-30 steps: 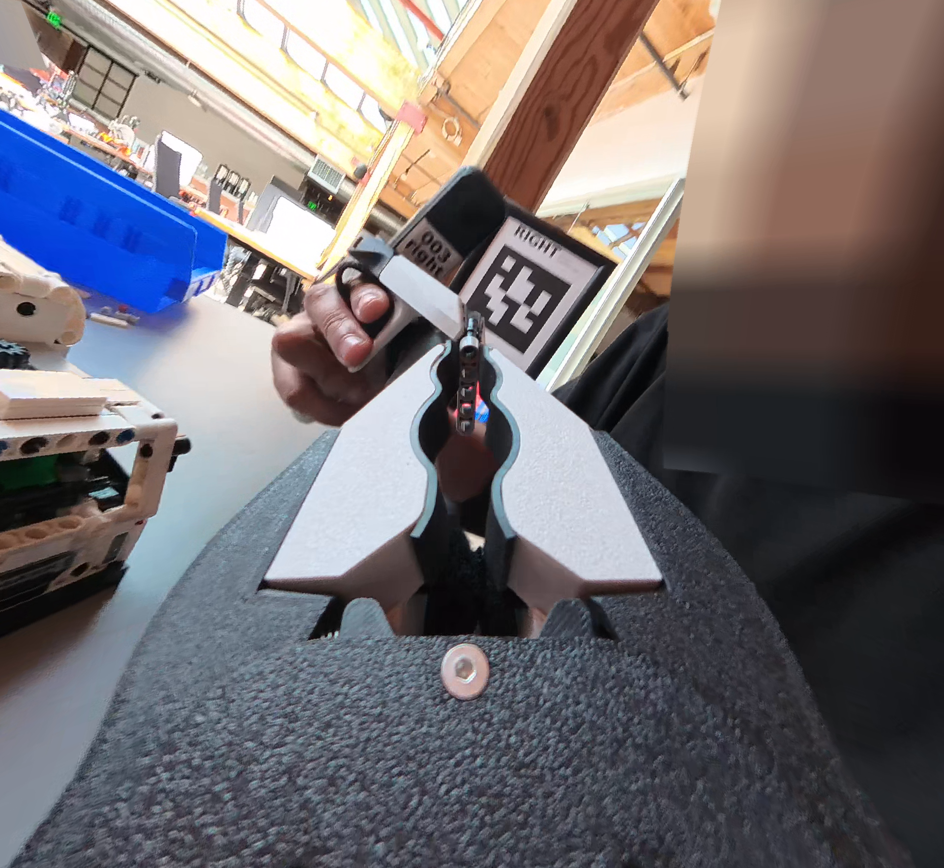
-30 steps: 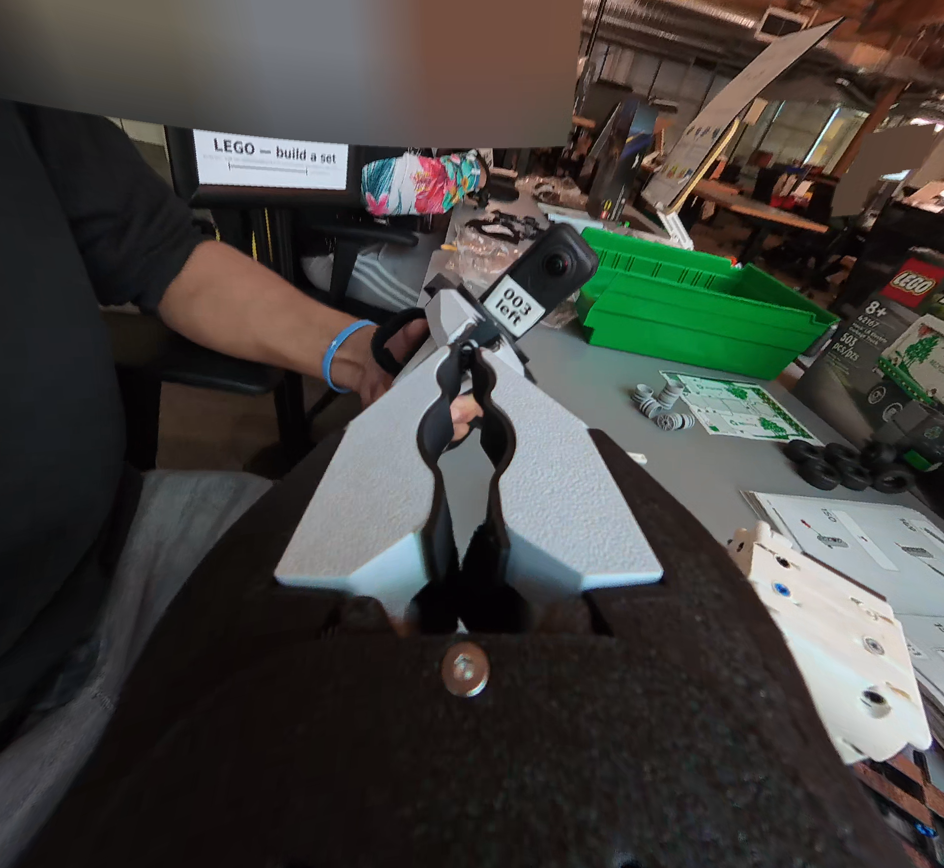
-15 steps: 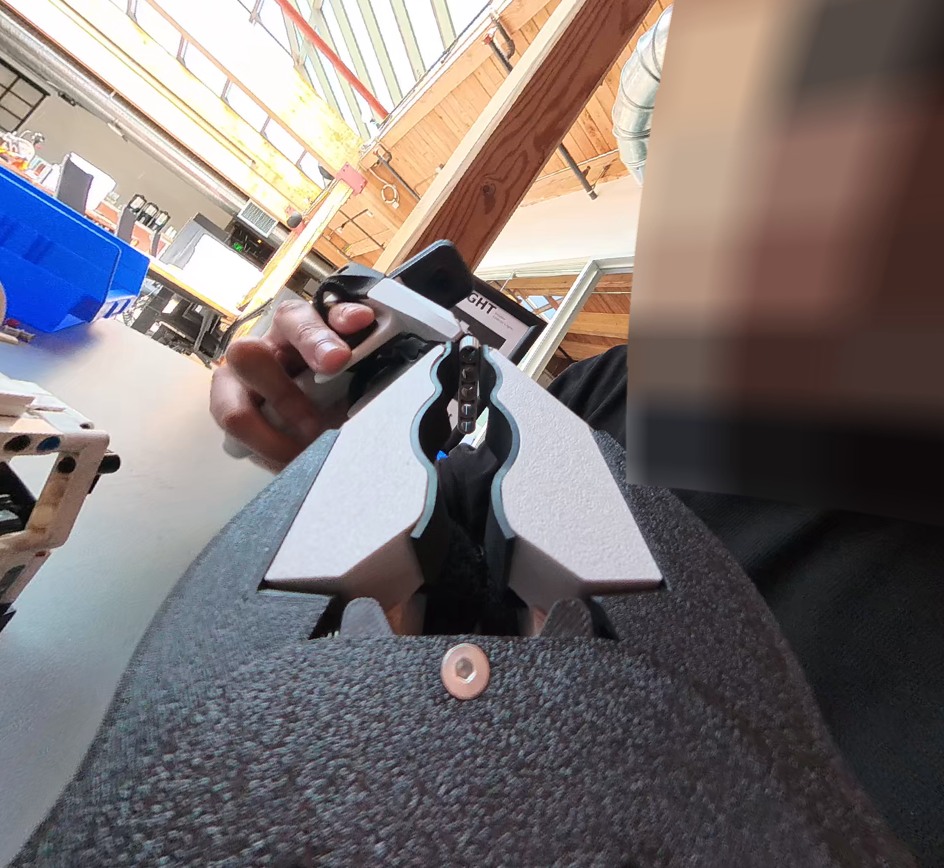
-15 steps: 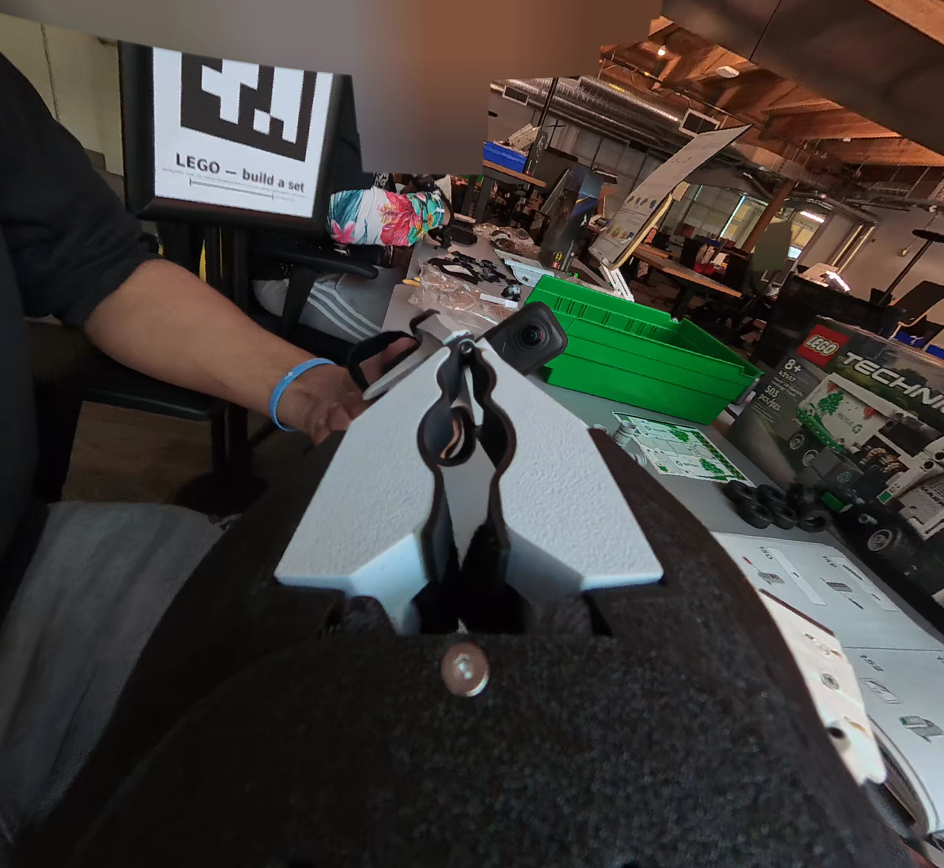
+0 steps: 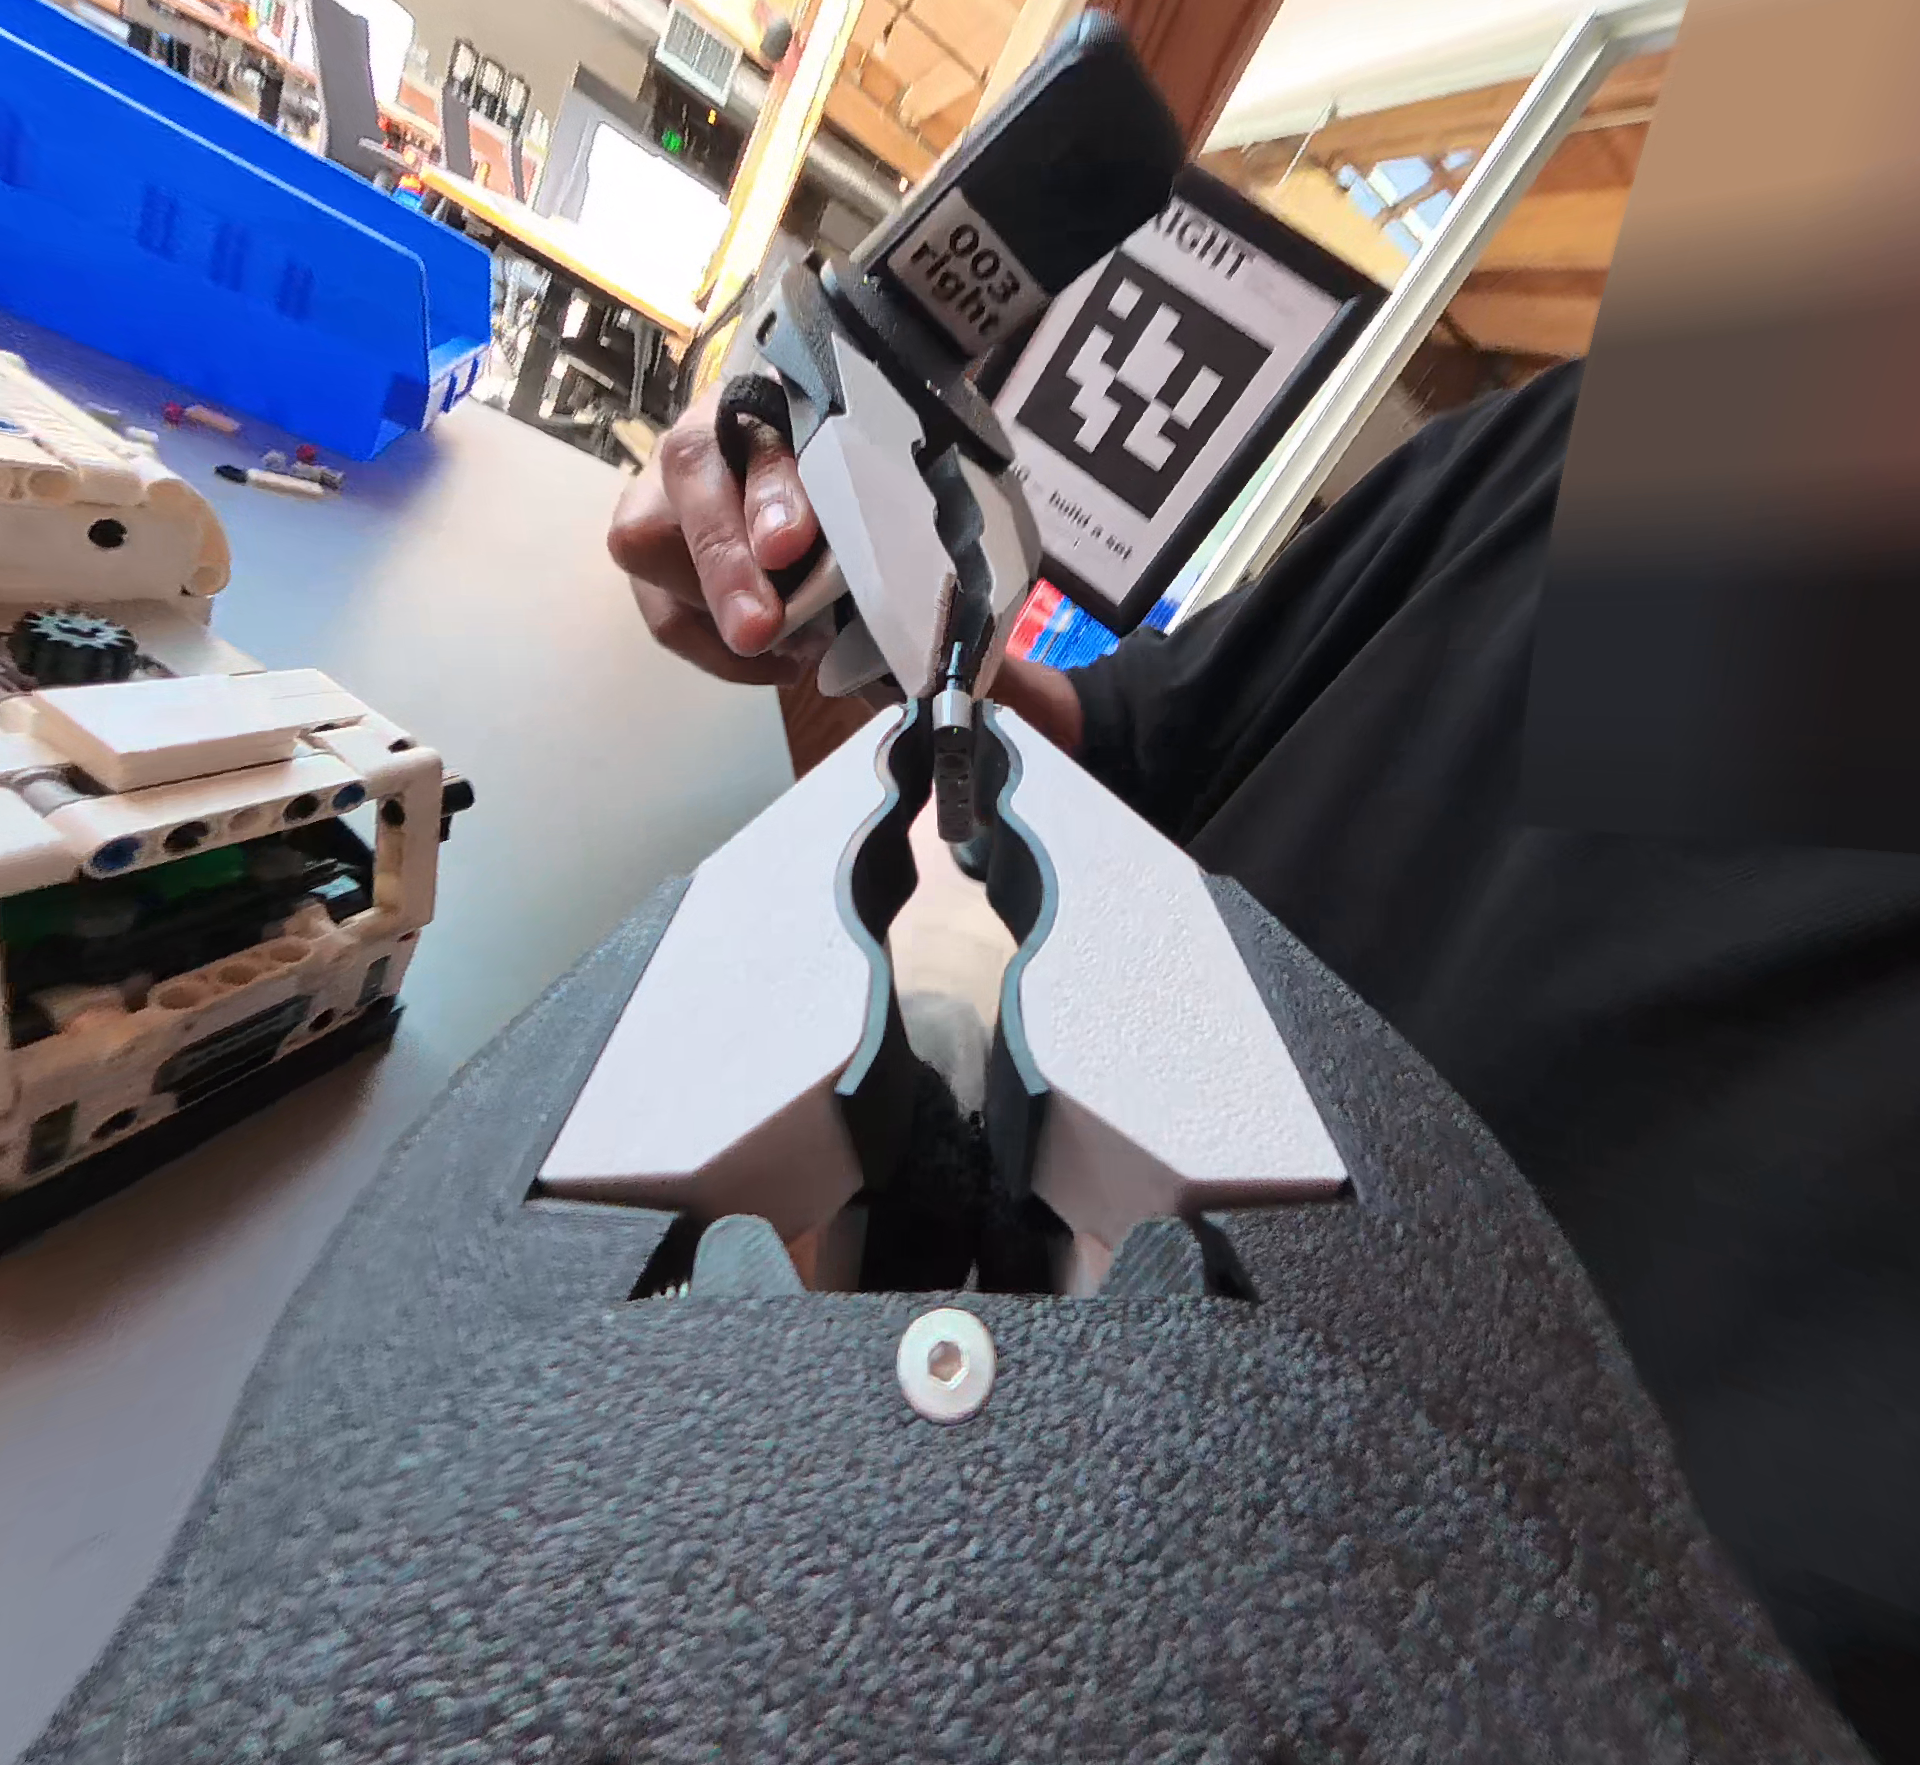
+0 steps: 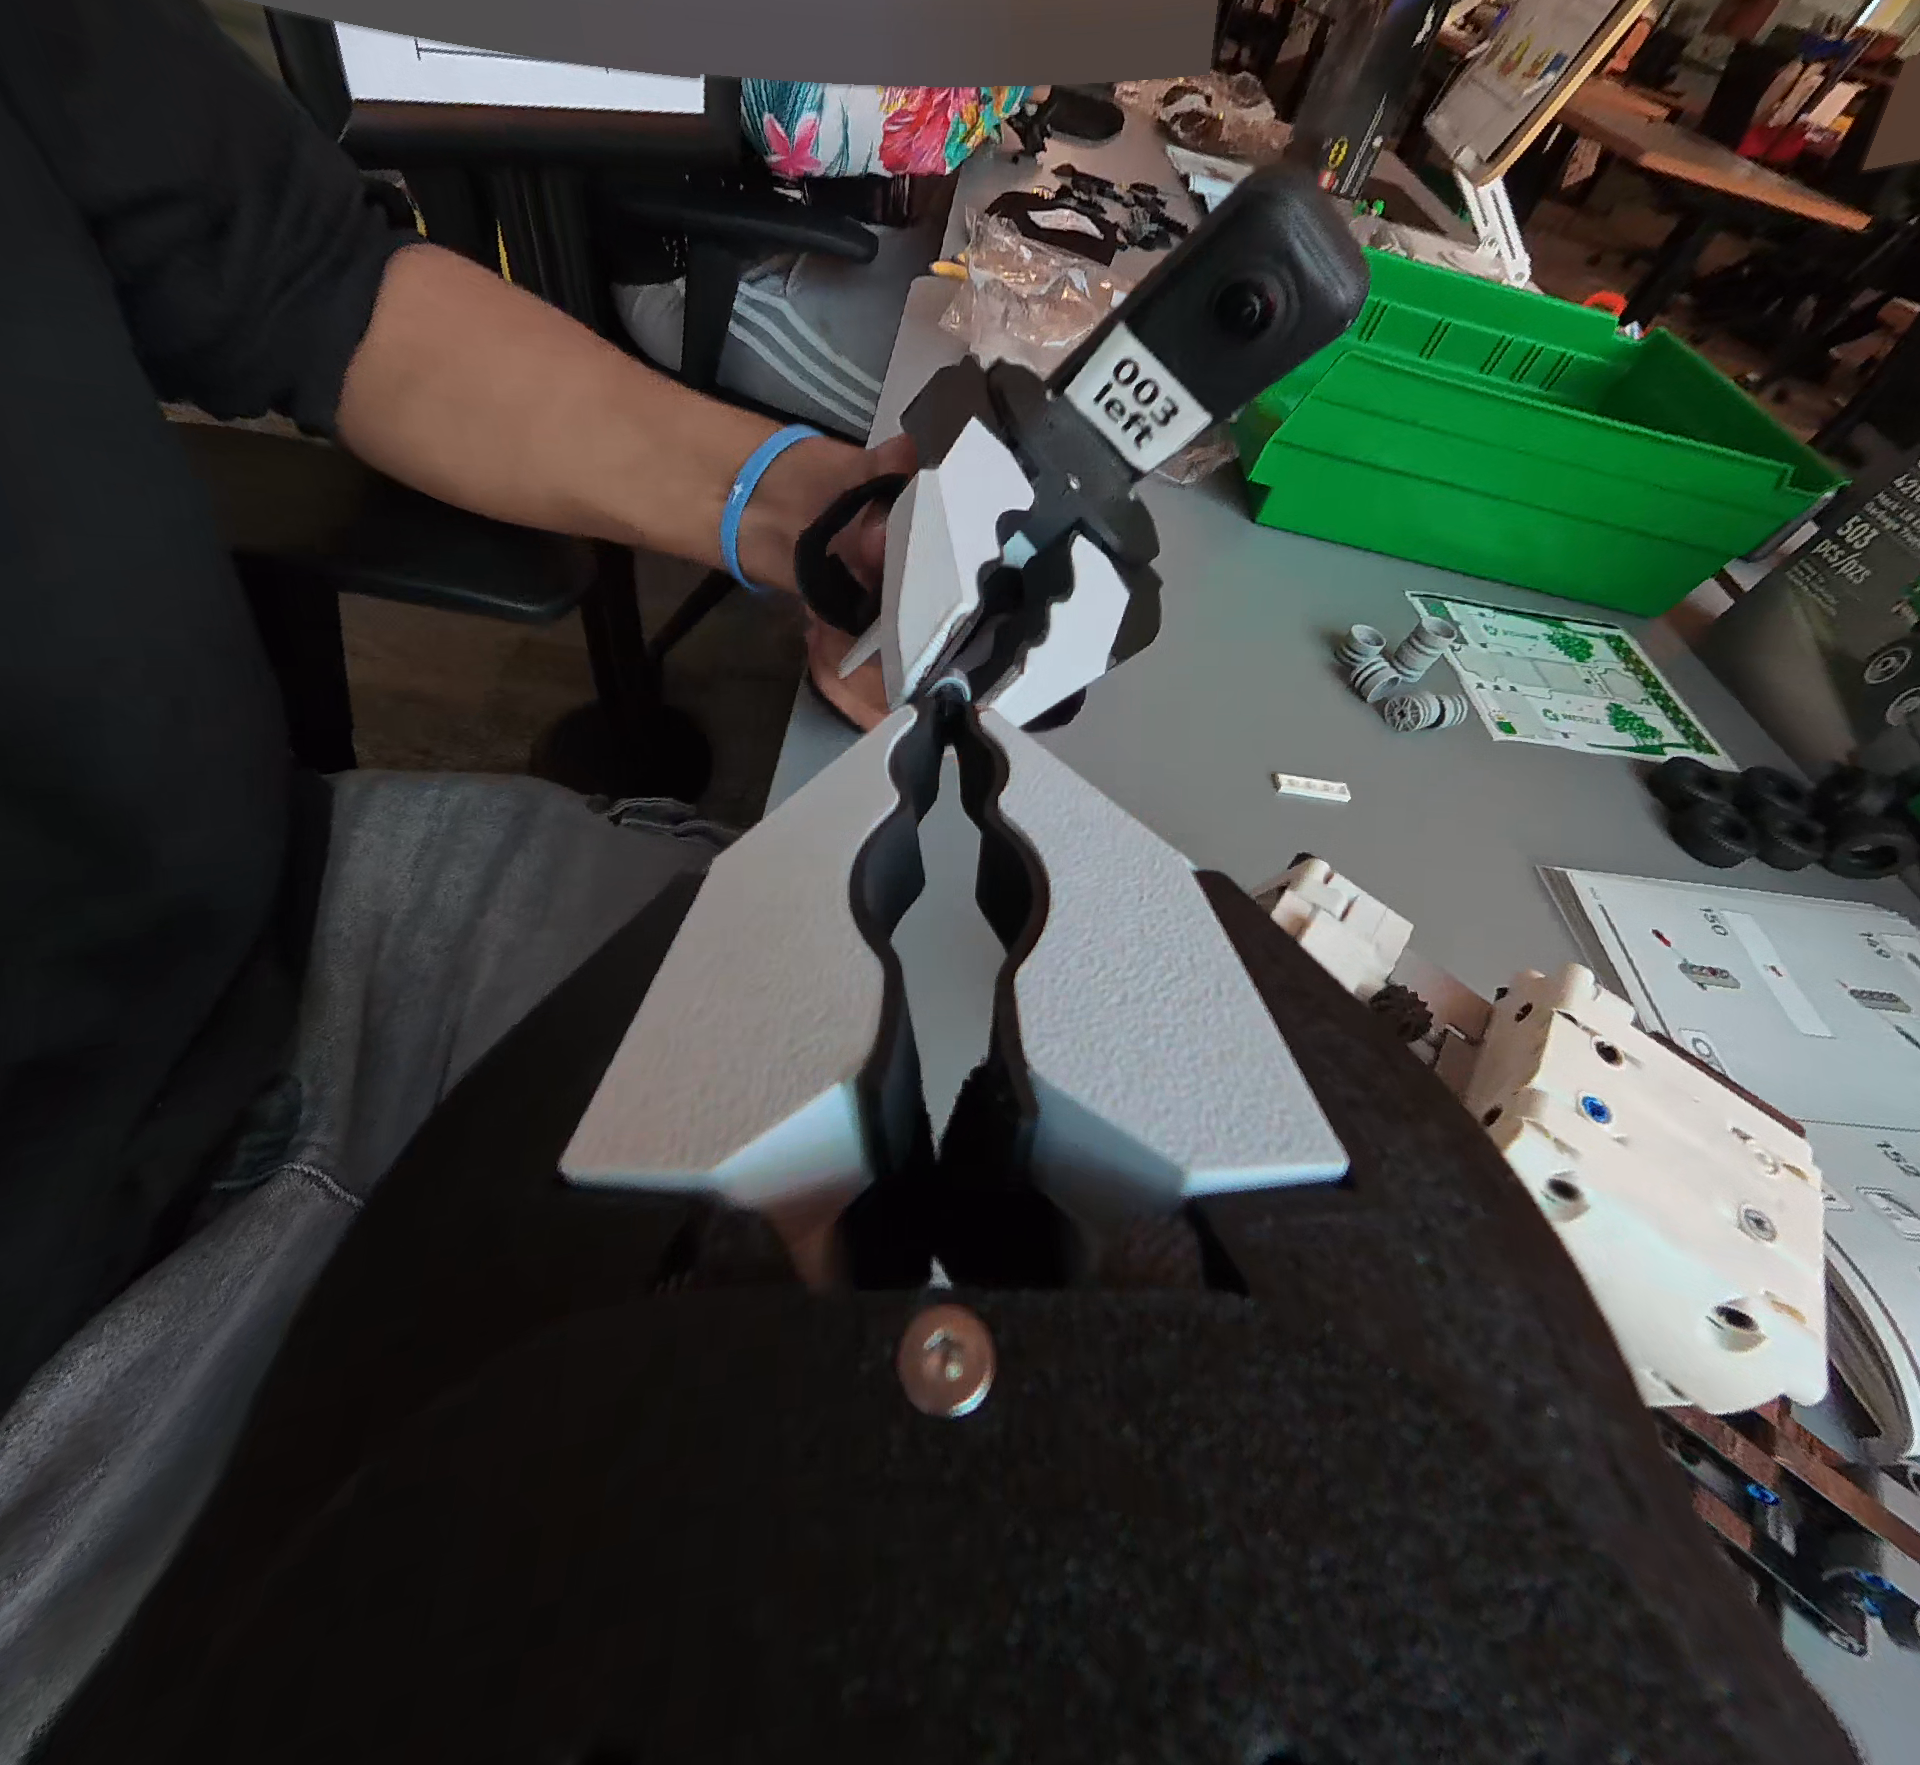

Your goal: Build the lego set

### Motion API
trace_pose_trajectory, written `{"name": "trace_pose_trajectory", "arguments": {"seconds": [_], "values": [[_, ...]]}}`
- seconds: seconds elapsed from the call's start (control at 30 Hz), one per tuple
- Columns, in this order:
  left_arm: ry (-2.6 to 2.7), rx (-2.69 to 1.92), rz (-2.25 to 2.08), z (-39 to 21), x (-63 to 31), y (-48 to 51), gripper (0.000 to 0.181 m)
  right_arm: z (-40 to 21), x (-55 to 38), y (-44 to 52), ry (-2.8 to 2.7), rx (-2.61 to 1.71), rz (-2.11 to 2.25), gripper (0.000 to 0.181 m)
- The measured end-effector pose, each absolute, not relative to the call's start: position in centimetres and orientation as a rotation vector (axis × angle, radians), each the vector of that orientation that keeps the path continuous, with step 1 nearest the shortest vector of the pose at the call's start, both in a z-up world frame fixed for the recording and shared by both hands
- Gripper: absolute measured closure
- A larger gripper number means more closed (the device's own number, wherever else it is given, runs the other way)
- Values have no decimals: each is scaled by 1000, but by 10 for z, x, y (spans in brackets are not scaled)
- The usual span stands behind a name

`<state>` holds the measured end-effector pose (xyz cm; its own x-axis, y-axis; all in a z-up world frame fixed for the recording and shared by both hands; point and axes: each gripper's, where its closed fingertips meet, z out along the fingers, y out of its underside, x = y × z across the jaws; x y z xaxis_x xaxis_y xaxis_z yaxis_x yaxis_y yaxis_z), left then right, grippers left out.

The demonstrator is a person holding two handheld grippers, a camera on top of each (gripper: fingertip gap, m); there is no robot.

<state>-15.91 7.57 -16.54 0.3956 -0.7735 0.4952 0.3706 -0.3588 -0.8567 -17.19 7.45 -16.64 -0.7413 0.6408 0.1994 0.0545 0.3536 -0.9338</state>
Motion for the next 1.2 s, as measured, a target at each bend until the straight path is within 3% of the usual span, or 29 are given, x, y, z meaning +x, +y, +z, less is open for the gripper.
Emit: {"name": "trace_pose_trajectory", "arguments": {"seconds": [0.53, 0.77, 0.87, 1.2], "values": [[349, -1487, -883, -151, -173, 89, 175, -155, -185, 92, -1918, -760, 1433, 170], [-21, -1562, -523, -155, -209, 110, 175, -164, -206, 111, -1802, -868, 860, 139], [-100, -1552, -517, -154, -206, 113, 176, -158, -216, 112, -1658, -795, 631, 152], [-172, -1496, -607, -152, -198, 113, 175, -155, -217, 110, -1618, -789, 600, 156]]}}
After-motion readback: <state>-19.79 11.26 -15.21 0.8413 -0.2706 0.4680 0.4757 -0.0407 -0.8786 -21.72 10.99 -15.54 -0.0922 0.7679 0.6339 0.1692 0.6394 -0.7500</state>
